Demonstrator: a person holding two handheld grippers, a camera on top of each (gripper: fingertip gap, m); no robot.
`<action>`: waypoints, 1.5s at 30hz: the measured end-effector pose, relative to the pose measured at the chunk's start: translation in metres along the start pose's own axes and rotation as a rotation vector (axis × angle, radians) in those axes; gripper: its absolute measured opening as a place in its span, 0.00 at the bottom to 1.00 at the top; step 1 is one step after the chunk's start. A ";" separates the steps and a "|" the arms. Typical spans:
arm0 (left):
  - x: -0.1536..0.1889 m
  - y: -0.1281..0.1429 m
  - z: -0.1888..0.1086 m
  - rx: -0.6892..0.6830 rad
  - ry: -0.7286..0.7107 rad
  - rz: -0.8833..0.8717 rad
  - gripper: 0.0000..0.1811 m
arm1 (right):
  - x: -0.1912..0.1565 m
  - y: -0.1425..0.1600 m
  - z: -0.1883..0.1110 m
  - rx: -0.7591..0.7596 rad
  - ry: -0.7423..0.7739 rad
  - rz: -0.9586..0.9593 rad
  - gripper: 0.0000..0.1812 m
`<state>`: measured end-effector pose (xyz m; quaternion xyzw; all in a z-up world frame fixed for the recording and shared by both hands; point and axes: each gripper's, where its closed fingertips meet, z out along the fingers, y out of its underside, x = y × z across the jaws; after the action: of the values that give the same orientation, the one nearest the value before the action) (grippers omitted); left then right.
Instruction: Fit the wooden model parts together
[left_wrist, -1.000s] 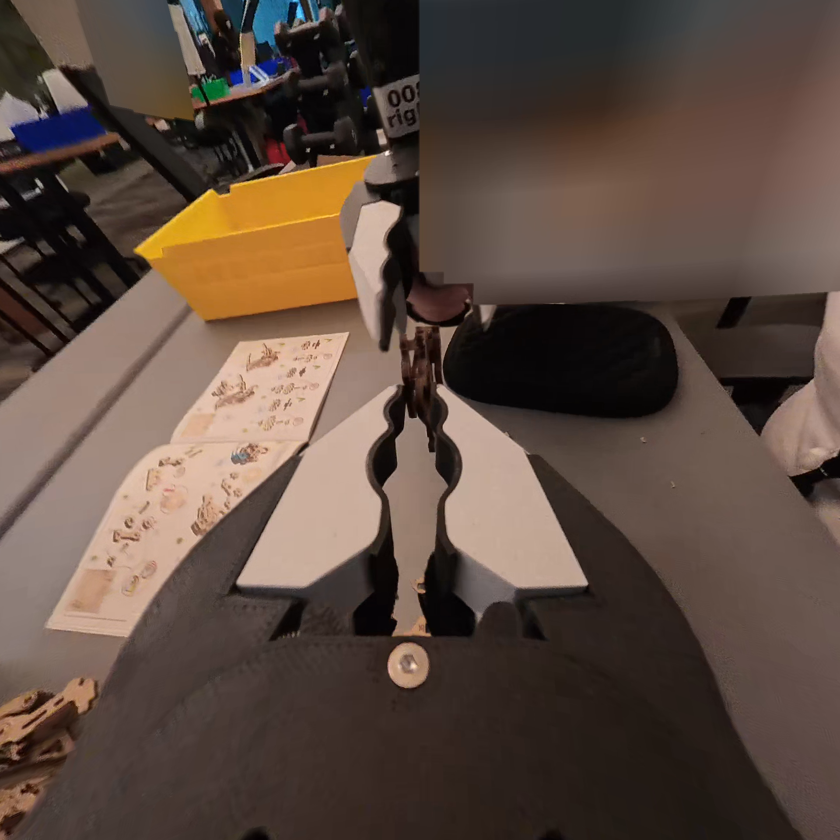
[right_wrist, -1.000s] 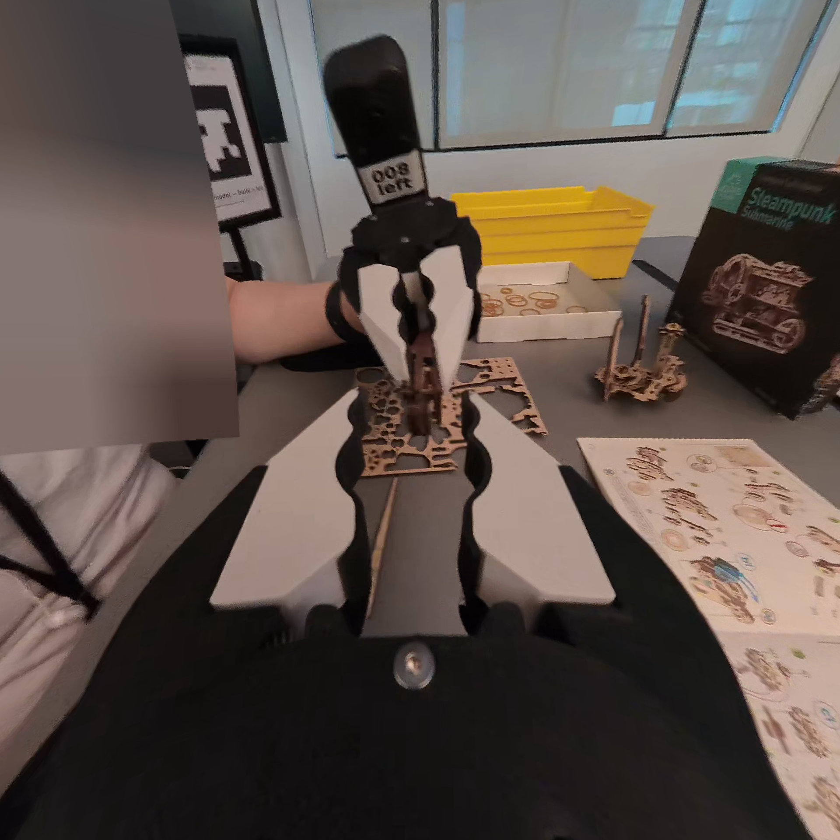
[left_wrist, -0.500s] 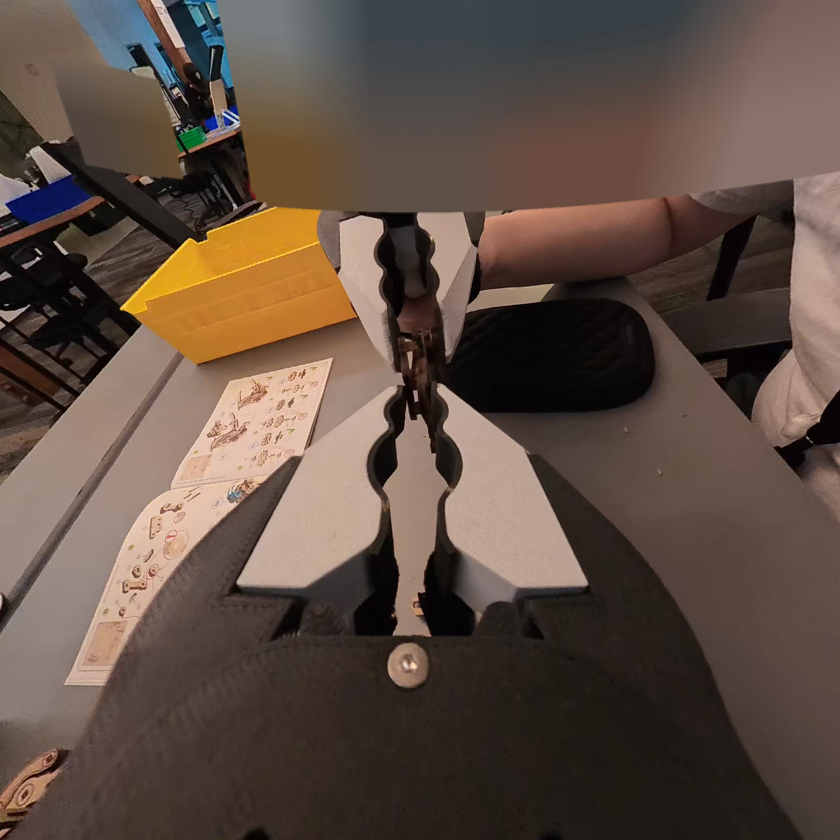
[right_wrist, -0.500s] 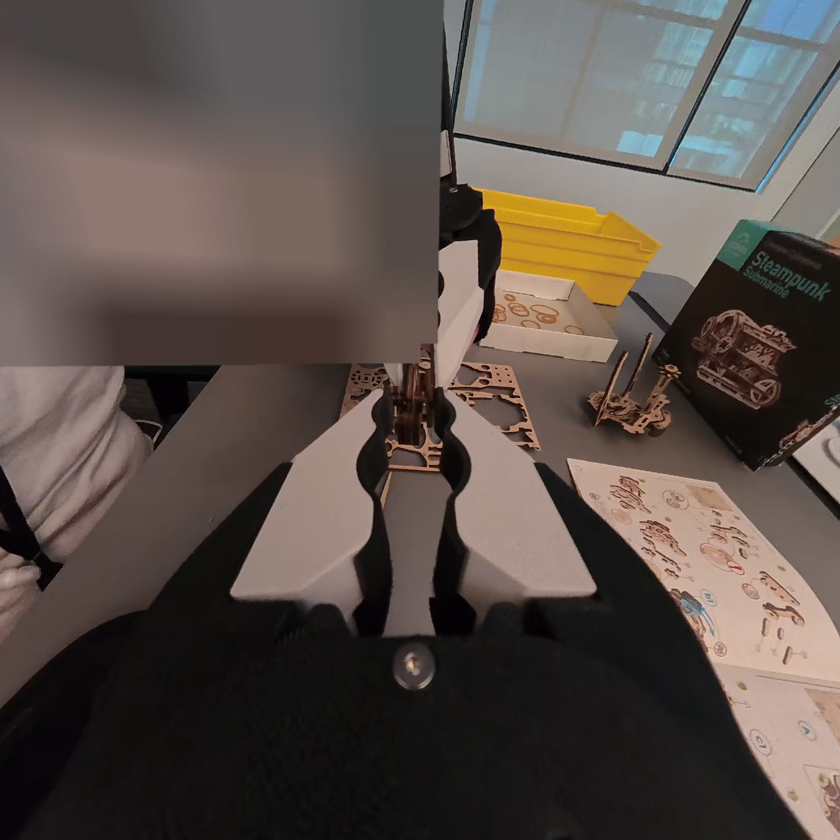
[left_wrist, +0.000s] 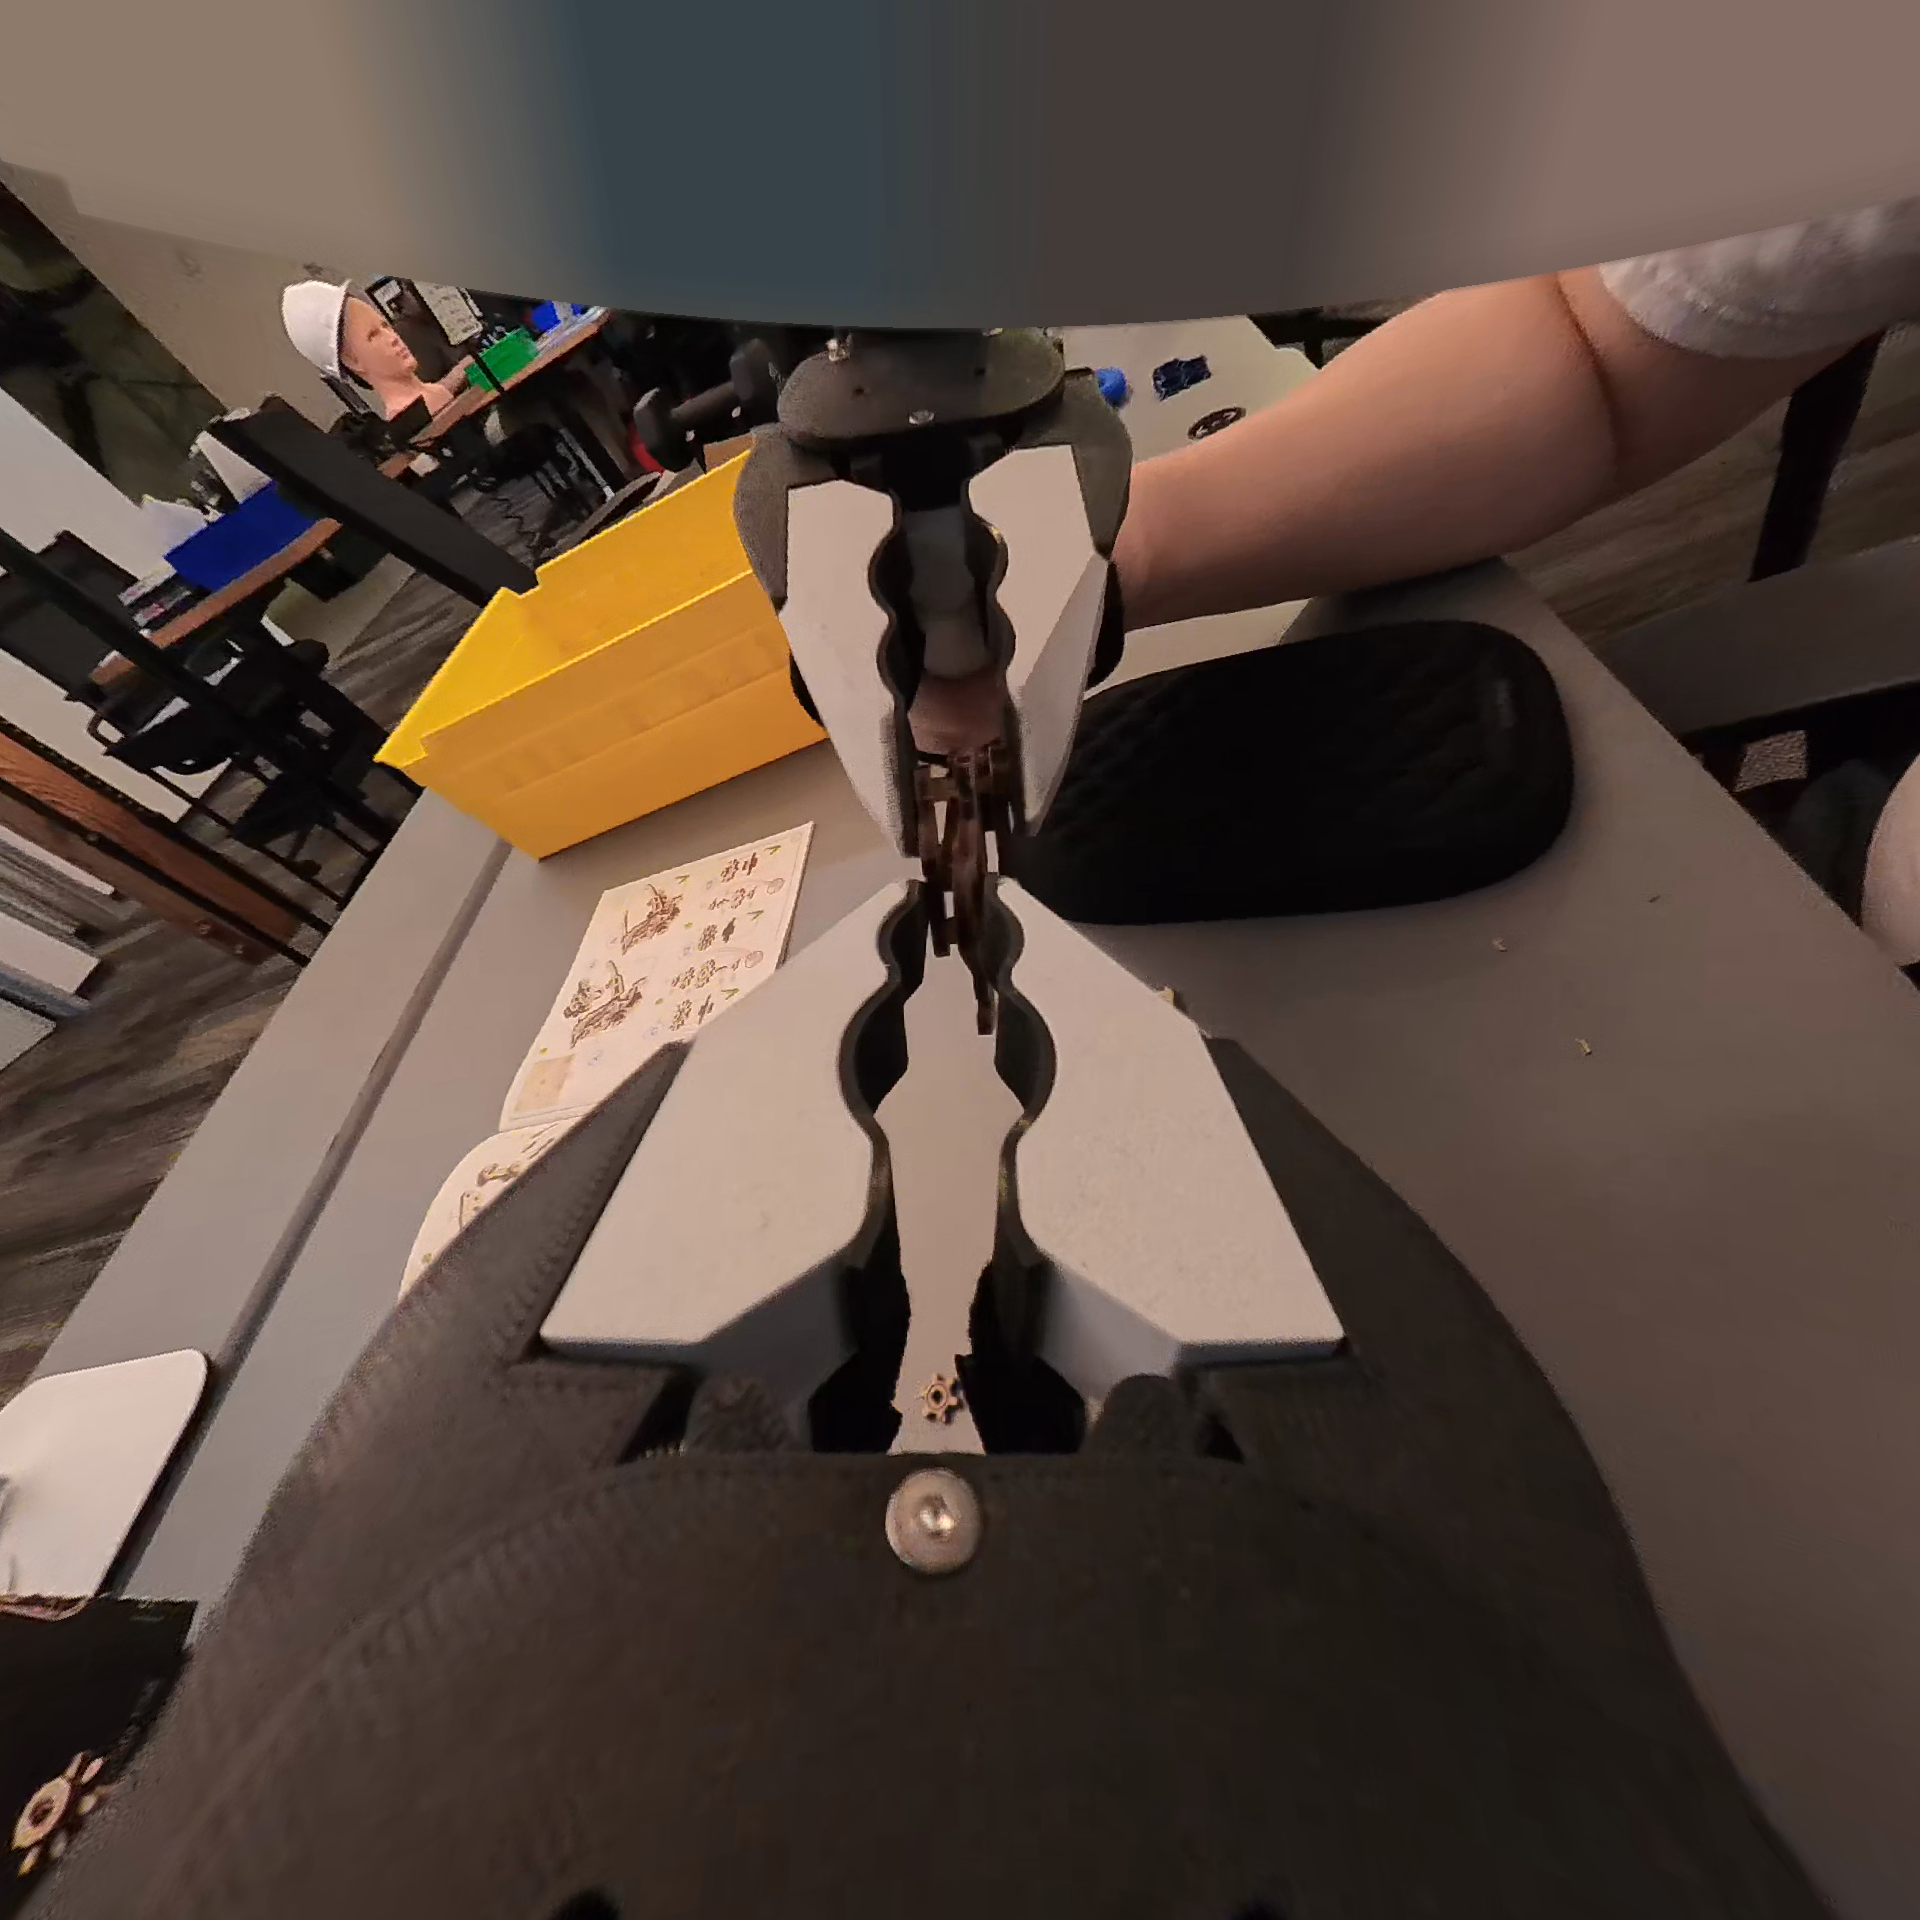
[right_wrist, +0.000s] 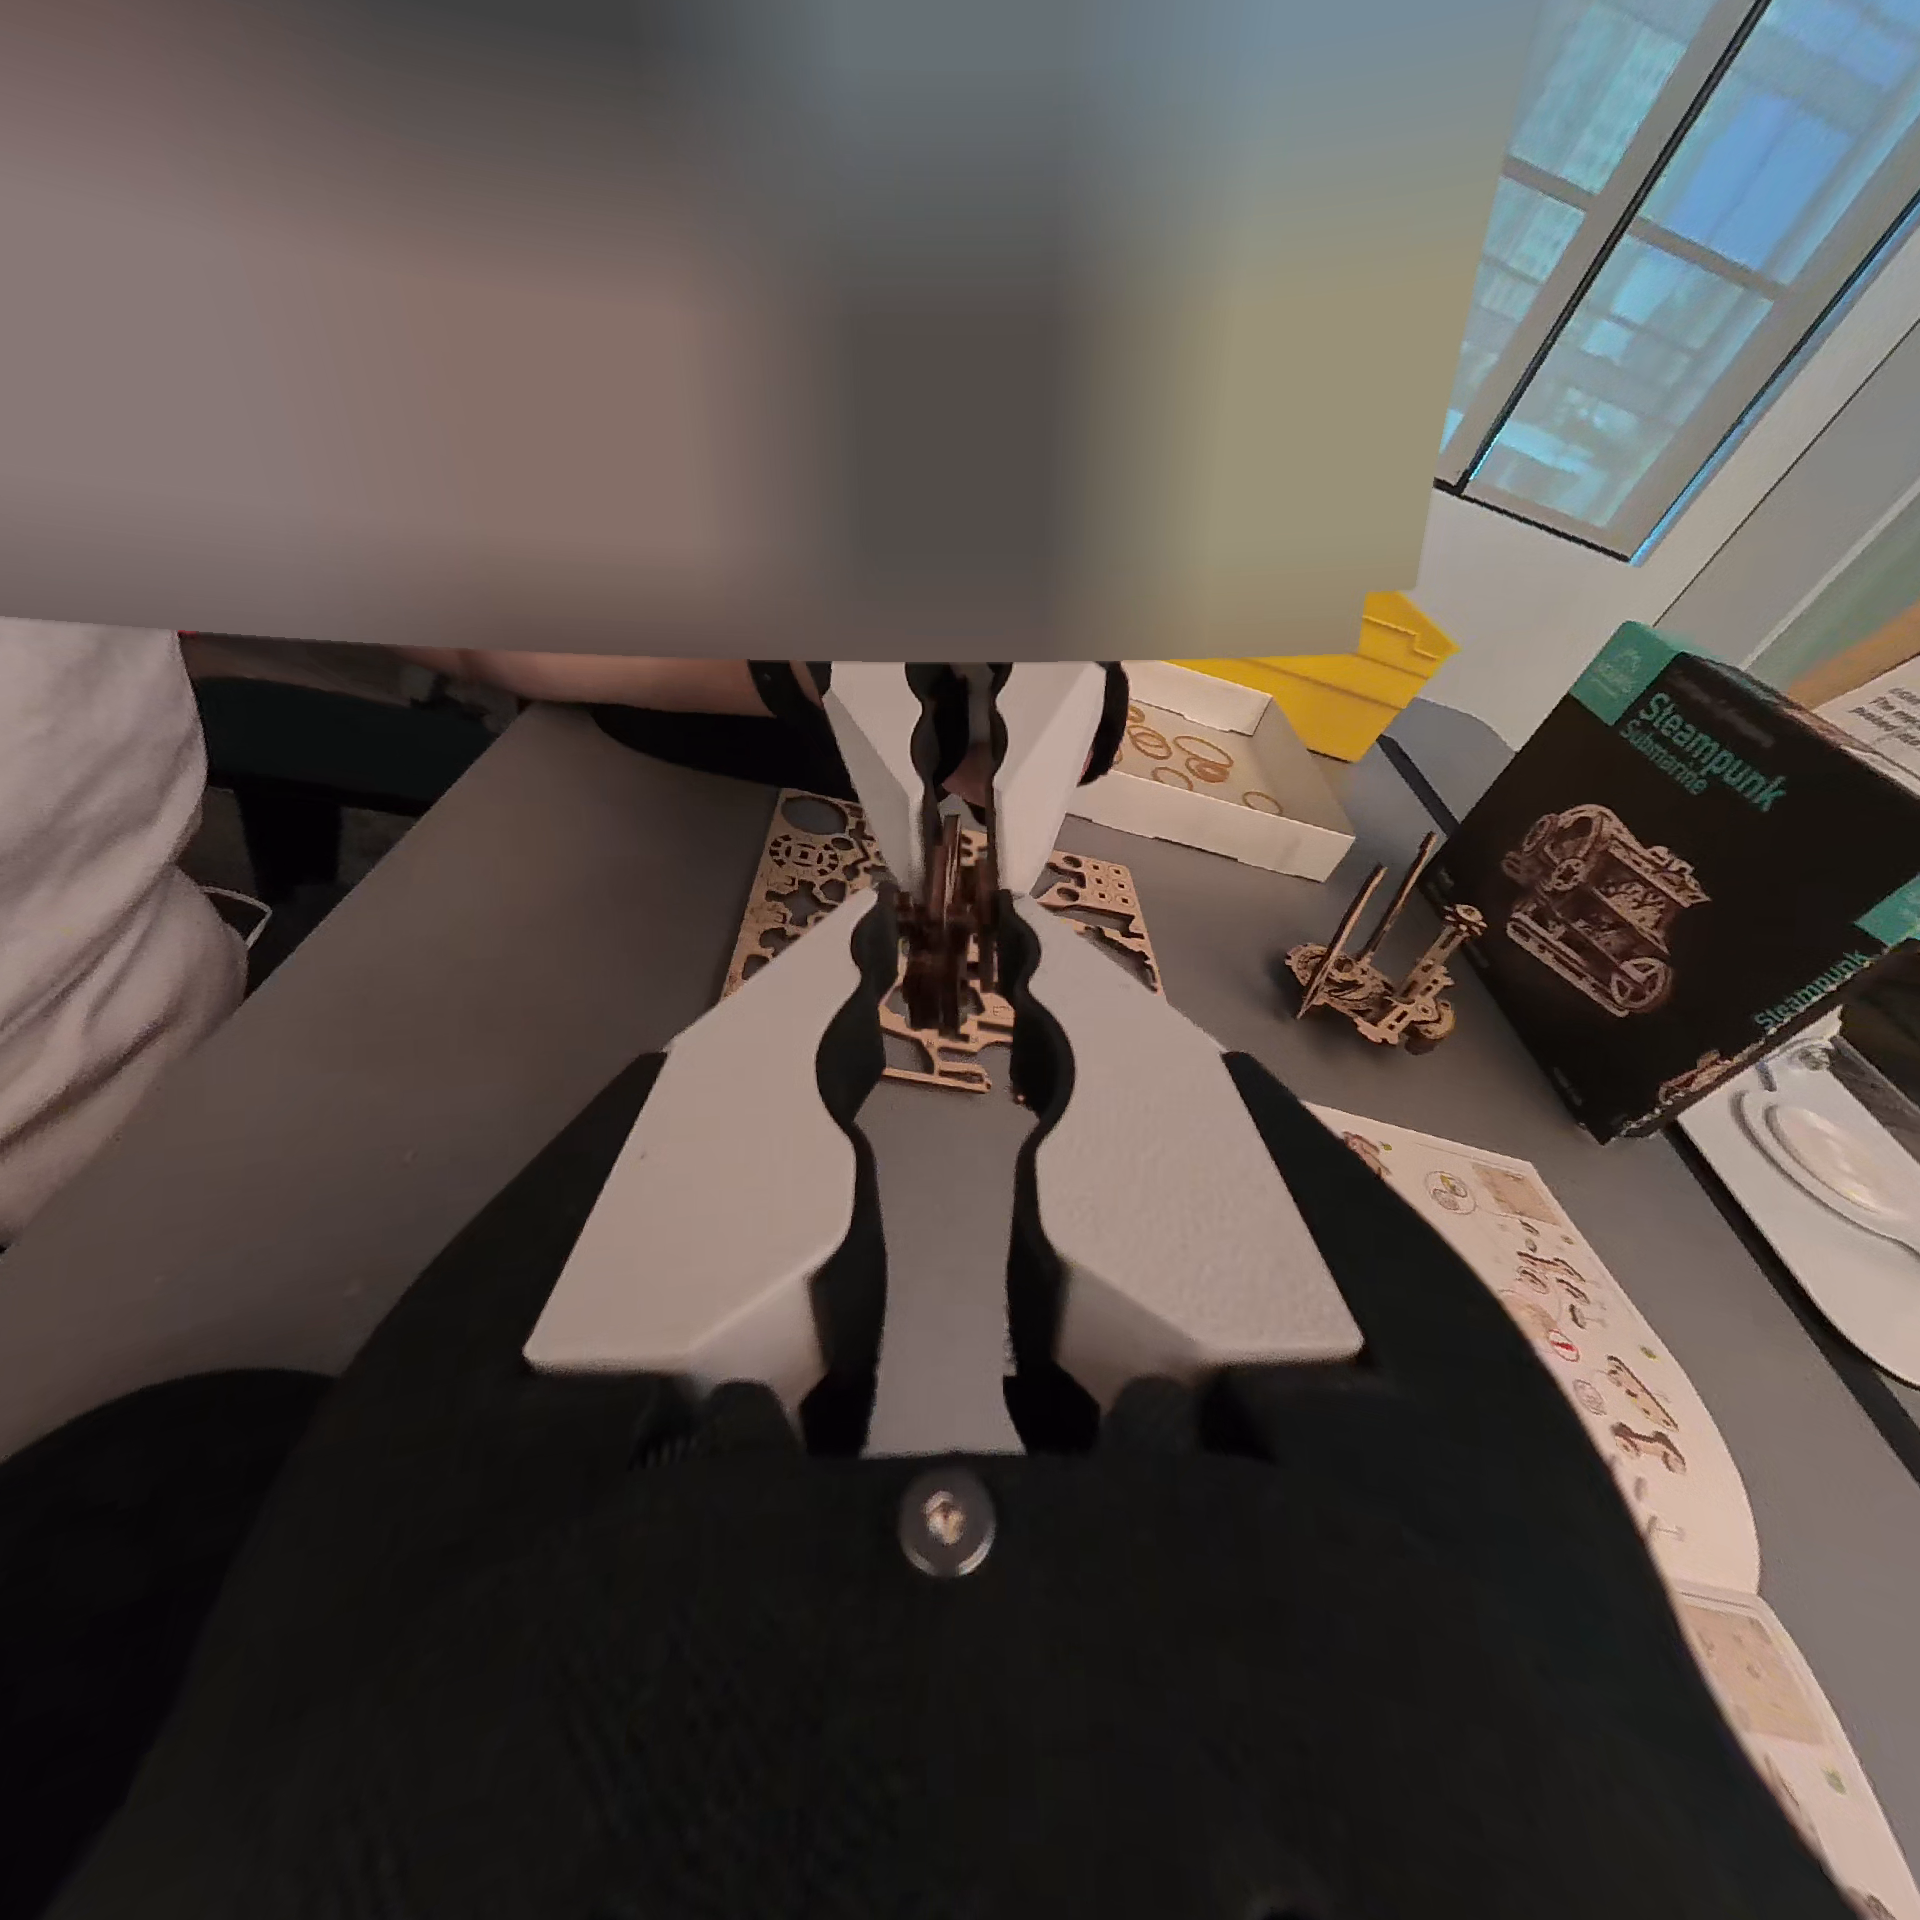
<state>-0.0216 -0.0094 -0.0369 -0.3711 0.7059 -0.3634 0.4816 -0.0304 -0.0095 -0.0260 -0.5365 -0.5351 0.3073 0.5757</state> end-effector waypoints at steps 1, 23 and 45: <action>0.000 0.000 0.000 -0.004 -0.002 0.001 0.05 | 0.000 0.000 0.001 0.002 0.000 0.015 0.09; -0.011 -0.006 -0.002 0.072 0.048 -0.283 0.05 | 0.015 0.004 -0.004 0.075 -0.026 0.226 0.16; -0.035 -0.004 0.006 0.316 0.186 -0.997 0.23 | 0.048 0.001 -0.022 0.330 -0.129 0.873 0.07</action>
<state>-0.0060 0.0181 -0.0208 -0.5508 0.4203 -0.6814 0.2358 0.0022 0.0292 -0.0093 -0.5925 -0.2379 0.6344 0.4357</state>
